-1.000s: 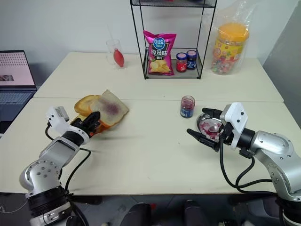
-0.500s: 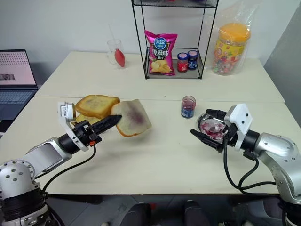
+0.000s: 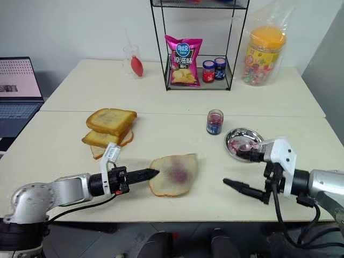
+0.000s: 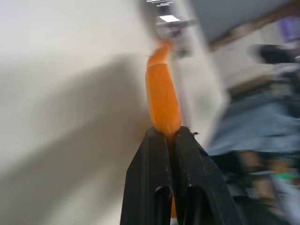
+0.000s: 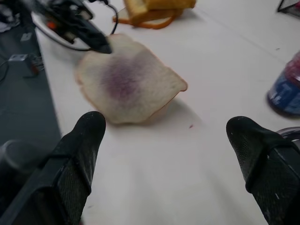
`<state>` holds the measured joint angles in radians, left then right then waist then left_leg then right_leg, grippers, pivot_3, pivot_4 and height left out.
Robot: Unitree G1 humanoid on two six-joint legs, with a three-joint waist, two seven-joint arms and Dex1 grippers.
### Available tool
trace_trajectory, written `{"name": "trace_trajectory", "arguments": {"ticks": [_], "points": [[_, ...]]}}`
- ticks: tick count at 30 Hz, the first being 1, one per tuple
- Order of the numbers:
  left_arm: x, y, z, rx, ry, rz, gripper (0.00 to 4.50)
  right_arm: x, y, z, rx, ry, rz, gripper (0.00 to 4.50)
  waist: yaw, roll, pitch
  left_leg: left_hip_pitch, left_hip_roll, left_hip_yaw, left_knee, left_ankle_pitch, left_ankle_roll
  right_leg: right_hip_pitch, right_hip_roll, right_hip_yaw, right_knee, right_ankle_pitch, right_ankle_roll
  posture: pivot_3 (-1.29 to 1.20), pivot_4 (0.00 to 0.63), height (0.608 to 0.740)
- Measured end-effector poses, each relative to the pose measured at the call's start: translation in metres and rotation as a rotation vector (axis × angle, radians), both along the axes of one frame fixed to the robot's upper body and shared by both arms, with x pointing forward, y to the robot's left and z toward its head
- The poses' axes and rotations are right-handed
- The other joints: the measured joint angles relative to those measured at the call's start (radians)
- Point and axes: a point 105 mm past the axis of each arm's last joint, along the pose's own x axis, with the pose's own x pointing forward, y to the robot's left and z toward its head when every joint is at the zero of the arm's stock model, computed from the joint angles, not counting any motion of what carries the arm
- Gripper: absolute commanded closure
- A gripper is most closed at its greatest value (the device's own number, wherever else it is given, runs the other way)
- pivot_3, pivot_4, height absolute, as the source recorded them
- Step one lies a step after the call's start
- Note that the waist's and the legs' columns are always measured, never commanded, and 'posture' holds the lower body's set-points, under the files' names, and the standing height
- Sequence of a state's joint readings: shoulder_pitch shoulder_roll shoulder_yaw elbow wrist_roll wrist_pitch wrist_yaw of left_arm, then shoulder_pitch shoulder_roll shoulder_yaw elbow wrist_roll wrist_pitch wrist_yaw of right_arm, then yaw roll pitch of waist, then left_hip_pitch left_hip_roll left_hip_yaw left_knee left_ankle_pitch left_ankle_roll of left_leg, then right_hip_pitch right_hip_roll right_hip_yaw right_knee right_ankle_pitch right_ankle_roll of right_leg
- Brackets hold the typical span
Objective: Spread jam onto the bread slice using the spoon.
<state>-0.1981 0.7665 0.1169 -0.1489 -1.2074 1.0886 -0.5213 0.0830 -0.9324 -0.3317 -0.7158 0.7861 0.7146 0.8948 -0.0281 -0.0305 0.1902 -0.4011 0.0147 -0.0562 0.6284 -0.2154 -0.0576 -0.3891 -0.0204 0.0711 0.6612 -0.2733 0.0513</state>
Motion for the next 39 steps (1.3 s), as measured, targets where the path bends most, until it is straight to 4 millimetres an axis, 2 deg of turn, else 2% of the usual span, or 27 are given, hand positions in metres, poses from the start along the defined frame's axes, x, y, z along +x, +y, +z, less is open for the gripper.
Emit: {"name": "trace_trajectory", "arguments": {"ticks": [4, 7, 18, 22, 25, 30, 35, 39], "points": [[0.018, 0.023, -0.004, 0.174, -0.130, -0.003, 4.48, -0.006, -0.001, -0.008, -0.010, 0.035, 0.006, 0.00, -0.001, 0.000, 0.000, -0.001, -0.001, 0.002, -0.001, 0.000, 0.000, 0.000, -0.002, 0.000, -0.003, 0.000, 0.000, 0.00, 0.150, 0.740], [0.021, 0.028, -0.016, 0.240, -0.145, -0.025, 4.48, -0.007, -0.003, -0.010, -0.016, 0.037, 0.004, 0.00, 0.000, 0.000, 0.000, -0.002, 0.000, 0.002, -0.003, 0.000, 0.000, -0.001, -0.002, 0.000, -0.004, 0.000, 0.000, 0.00, 0.150, 0.740], [0.029, -0.026, -0.014, 0.172, -0.248, -0.234, 4.48, -0.015, -0.004, -0.018, -0.019, 0.053, 0.028, 0.00, 0.008, -0.001, 0.001, -0.003, -0.001, 0.000, 0.000, 0.000, 0.000, 0.000, -0.001, -0.001, -0.003, 0.001, 0.003, 0.00, 0.150, 0.740], [0.041, -0.034, -0.013, 0.191, -0.271, -0.267, 4.48, -0.015, -0.004, -0.018, -0.018, 0.051, 0.031, 0.00, 0.008, -0.001, 0.001, -0.003, -0.001, -0.001, 0.000, 0.000, 0.000, 0.000, -0.001, -0.001, -0.003, 0.001, 0.003, 0.00, 0.150, 0.740], [0.048, -0.041, -0.014, 0.208, -0.288, -0.290, 4.48, -0.014, -0.002, -0.017, -0.016, 0.046, 0.029, 0.00, 0.006, -0.001, 0.001, -0.003, -0.001, 0.000, 0.000, 0.000, 0.000, 0.000, -0.001, -0.001, -0.004, 0.004, 0.010, 0.00, 0.150, 0.740], [0.051, -0.037, -0.016, 0.265, -0.329, -0.298, 4.48, -0.011, 0.001, -0.019, -0.016, 0.038, 0.025, 0.00, 0.001, -0.001, 0.001, -0.003, -0.001, -0.001, -0.001, 0.000, 0.000, 0.000, 0.000, -0.001, -0.004, 0.005, 0.010, 0.00, 0.150, 0.740], [0.053, -0.032, -0.020, 0.315, -0.362, -0.292, 3.51, -0.008, 0.006, -0.017, -0.003, 0.022, 0.032, 0.00, 0.000, -0.001, 0.001, -0.003, 0.000, -0.001, 0.000, 0.000, 0.000, 0.000, 0.000, -0.001, -0.003, 0.005, 0.011, 0.00, 0.150, 0.740], [0.051, -0.019, -0.019, 0.334, -0.372, -0.253, 2.62, -0.005, 0.010, -0.015, 0.010, 0.011, 0.038, 0.00, -0.003, -0.001, 0.001, -0.002, 0.000, -0.001, -0.001, 0.000, 0.000, 0.000, 0.000, -0.001, -0.003, 0.005, 0.010, 0.00, 0.150, 0.740]]}}
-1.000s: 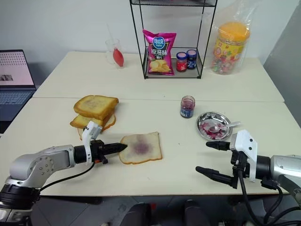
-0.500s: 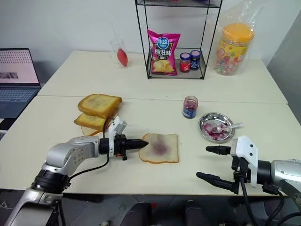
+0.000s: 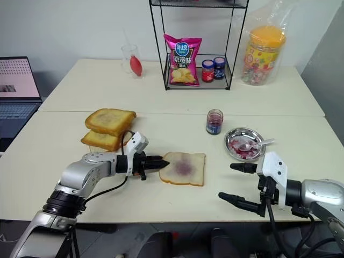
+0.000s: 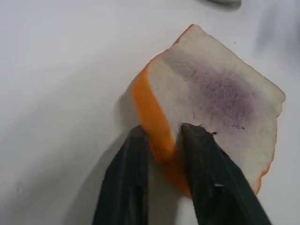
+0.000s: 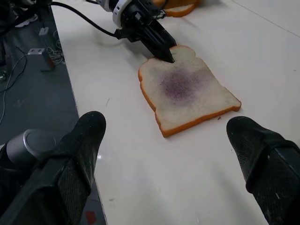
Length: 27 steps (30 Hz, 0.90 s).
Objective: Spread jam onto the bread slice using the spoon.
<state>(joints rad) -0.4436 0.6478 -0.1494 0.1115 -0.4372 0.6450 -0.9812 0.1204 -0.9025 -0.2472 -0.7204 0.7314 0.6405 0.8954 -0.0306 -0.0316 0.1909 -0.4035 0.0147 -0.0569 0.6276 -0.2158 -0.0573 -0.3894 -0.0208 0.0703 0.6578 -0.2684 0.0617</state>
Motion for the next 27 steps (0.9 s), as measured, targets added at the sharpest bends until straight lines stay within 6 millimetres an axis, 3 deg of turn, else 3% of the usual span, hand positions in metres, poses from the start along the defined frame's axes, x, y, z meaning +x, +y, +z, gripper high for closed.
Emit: {"name": "trace_trajectory", "arguments": {"ticks": [3, 11, 14, 17, 21, 27], "points": [[-0.003, 0.013, 0.004, 0.027, -0.039, 0.041, 1.99, 0.000, 0.001, 0.002, -0.003, -0.006, 0.017, 0.00, 0.001, 0.000, 0.000, 0.000, 0.000, -0.001, 0.000, 0.000, 0.000, 0.000, 0.000, 0.000, 0.000, 0.000, 0.000, 0.00, 0.150, 0.740], [-0.016, 0.030, 0.016, 0.187, -0.280, 0.022, 1.99, 0.006, -0.003, -0.007, -0.052, -0.026, 0.014, 0.00, 0.002, 0.000, 0.000, 0.000, 0.000, 0.000, 0.000, 0.000, 0.000, 0.000, -0.001, 0.000, 0.000, -0.002, -0.005, 0.00, 0.150, 0.740], [-0.031, 0.035, 0.040, 0.266, -0.465, -0.069, 1.61, 0.019, -0.006, -0.010, -0.029, -0.077, -0.056, 0.00, 0.000, -0.002, 0.001, 0.000, 0.002, 0.001, 0.000, 0.000, 0.000, 0.000, -0.001, 0.000, 0.000, -0.004, -0.008, 0.00, 0.150, 0.740], [-0.046, 0.025, 0.069, 0.292, -0.597, -0.162, 1.03, 0.026, -0.015, -0.009, -0.007, -0.111, -0.115, 0.00, 0.004, -0.001, 0.002, 0.000, 0.001, 0.001, -0.001, 0.000, 0.000, 0.000, -0.001, 0.000, 0.000, -0.004, -0.008, 0.00, 0.150, 0.740], [-0.075, 0.000, 0.081, 0.240, -0.603, -0.307, 0.18, 0.035, -0.032, 0.001, 0.064, -0.153, -0.250, 0.00, 0.006, -0.002, 0.003, 0.000, 0.001, 0.001, 0.000, 0.000, 0.000, 0.000, 0.000, 0.000, 0.000, -0.005, -0.007, 0.00, 0.150, 0.740], [-0.092, -0.029, 0.117, 0.091, -0.603, -0.400, 0.18, 0.055, -0.070, 0.012, 0.233, -0.185, -0.594, 0.00, 0.002, -0.002, 0.003, 0.003, 0.001, 0.001, 0.001, 0.000, 0.000, 0.002, 0.001, 0.001, 0.004, -0.005, -0.008, 0.00, 0.150, 0.740]]}}
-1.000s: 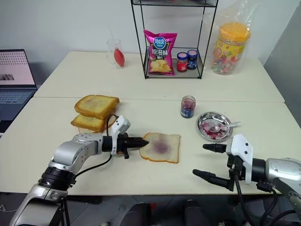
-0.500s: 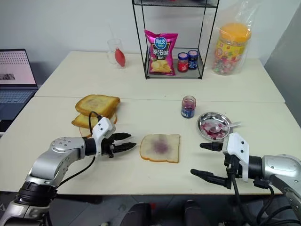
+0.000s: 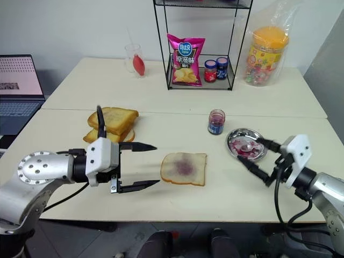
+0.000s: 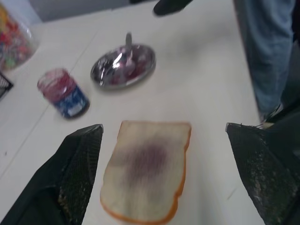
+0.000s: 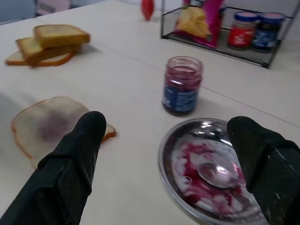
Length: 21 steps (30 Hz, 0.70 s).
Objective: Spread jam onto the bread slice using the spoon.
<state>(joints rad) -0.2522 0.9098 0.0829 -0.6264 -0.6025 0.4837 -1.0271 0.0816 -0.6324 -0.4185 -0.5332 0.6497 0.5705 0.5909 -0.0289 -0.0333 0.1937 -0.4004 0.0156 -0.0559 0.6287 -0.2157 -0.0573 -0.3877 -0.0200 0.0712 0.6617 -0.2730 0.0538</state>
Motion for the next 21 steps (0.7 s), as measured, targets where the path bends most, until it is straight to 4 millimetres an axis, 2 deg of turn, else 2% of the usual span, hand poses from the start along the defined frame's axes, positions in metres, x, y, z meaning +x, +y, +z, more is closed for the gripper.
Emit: {"name": "trace_trajectory", "arguments": {"ticks": [2, 5, 10, 12, 15, 21], "points": [[0.001, -0.009, 0.005, -0.046, 0.015, -0.008, 0.18, 0.010, -0.021, -0.007, 0.107, 0.019, -0.161, 0.00, -0.001, 0.000, 0.000, 0.000, 0.000, 0.000, 0.001, 0.000, 0.000, 0.000, 0.000, 0.000, 0.000, 0.000, 0.000, 0.00, 0.150, 0.740], [-0.003, -0.017, -0.003, -0.029, 0.057, -0.032, 0.18, 0.017, -0.041, -0.020, 0.204, 0.061, -0.305, 0.00, -0.004, 0.000, 0.000, 0.000, 0.000, 0.001, 0.000, 0.000, 0.000, -0.001, 0.000, 0.001, 0.000, 0.000, 0.000, 0.00, 0.150, 0.740], [-0.002, -0.028, -0.006, -0.008, 0.033, -0.070, 0.18, 0.039, -0.050, -0.029, 0.346, 0.092, -0.394, 0.00, -0.006, 0.002, 0.001, 0.000, 0.000, 0.001, -0.001, 0.000, 0.000, -0.001, 0.002, 0.001, 0.001, 0.002, 0.003, 0.00, 0.150, 0.740], [-0.001, -0.032, -0.006, 0.002, 0.016, -0.083, 0.18, 0.046, -0.052, -0.035, 0.389, 0.123, -0.402, 0.00, -0.006, 0.002, 0.001, 0.000, 0.000, 0.001, 0.000, 0.000, 0.000, -0.001, 0.002, 0.001, 0.001, 0.002, 0.003, 0.00, 0.150, 0.740], [0.005, -0.033, -0.010, 0.028, 0.011, -0.080, 0.18, 0.066, -0.054, -0.051, 0.510, 0.209, -0.394, 0.00, -0.008, 0.003, 0.002, 0.000, 0.000, 0.002, 0.000, 0.000, 0.000, -0.001, 0.002, 0.002, 0.001, 0.003, 0.002, 0.00, 0.150, 0.740], [0.006, -0.035, -0.009, 0.035, -0.006, -0.087, 0.18, 0.084, -0.056, -0.064, 0.595, 0.270, -0.396, 0.00, -0.007, 0.004, 0.002, -0.001, 0.000, 0.001, -0.002, 0.000, 0.000, -0.002, 0.002, 0.001, 0.001, 0.004, 0.004, 0.00, 0.150, 0.740]]}}
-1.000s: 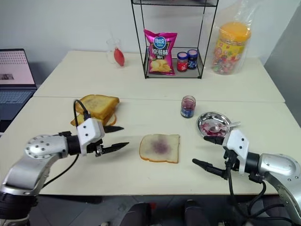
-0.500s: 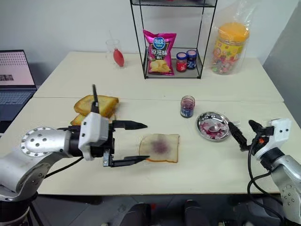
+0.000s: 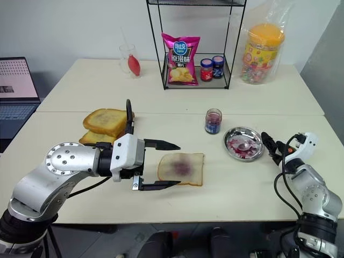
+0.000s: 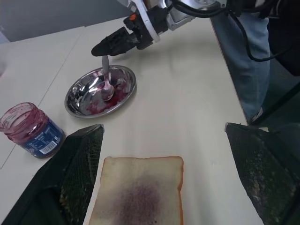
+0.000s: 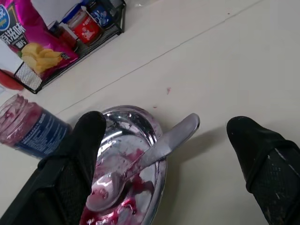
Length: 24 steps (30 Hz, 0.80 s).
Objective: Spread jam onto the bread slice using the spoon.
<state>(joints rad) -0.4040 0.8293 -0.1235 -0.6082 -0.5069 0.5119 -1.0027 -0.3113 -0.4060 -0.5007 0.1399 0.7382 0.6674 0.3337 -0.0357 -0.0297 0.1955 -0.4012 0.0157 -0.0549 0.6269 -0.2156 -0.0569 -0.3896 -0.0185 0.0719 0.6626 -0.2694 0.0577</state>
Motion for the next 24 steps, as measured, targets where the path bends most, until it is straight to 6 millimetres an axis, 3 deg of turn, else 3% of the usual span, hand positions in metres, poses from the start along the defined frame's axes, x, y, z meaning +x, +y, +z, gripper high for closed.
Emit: {"name": "trace_trajectory", "arguments": {"ticks": [4, 14, 17, 24], "points": [[0.000, 0.000, 0.000, 0.001, -0.001, -0.001, 0.18, 0.004, 0.004, -0.011, 0.061, 0.028, 0.027, 0.00, 0.000, 0.000, 0.000, 0.000, 0.000, 0.000, 0.000, 0.000, 0.000, 0.000, 0.000, 0.000, 0.000, 0.000, 0.000, 0.00, 0.150, 0.740], [0.002, 0.000, -0.001, 0.009, -0.009, 0.010, 0.18, 0.015, 0.005, -0.009, 0.161, 0.013, 0.050, 0.00, -0.007, 0.000, 0.000, 0.001, 0.000, 0.001, 0.001, 0.000, 0.000, 0.001, 0.000, 0.001, 0.000, 0.001, 0.002, 0.00, 0.150, 0.740], [0.002, 0.000, -0.001, 0.011, -0.011, 0.013, 0.13, 0.017, 0.004, -0.010, 0.184, 0.014, 0.049, 0.49, -0.010, 0.000, 0.000, 0.001, 0.000, 0.001, 0.001, 0.000, 0.000, 0.001, 0.000, 0.001, 0.000, 0.001, 0.002, 0.00, 0.150, 0.740], [0.004, 0.001, -0.002, 0.022, -0.023, 0.024, 0.13, 0.017, 0.002, -0.016, 0.213, 0.032, 0.040, 2.08, -0.017, 0.000, 0.000, 0.000, 0.000, 0.001, 0.001, 0.000, 0.000, 0.000, 0.000, 0.001, 0.000, 0.001, 0.002, 0.00, 0.150, 0.740]]}}
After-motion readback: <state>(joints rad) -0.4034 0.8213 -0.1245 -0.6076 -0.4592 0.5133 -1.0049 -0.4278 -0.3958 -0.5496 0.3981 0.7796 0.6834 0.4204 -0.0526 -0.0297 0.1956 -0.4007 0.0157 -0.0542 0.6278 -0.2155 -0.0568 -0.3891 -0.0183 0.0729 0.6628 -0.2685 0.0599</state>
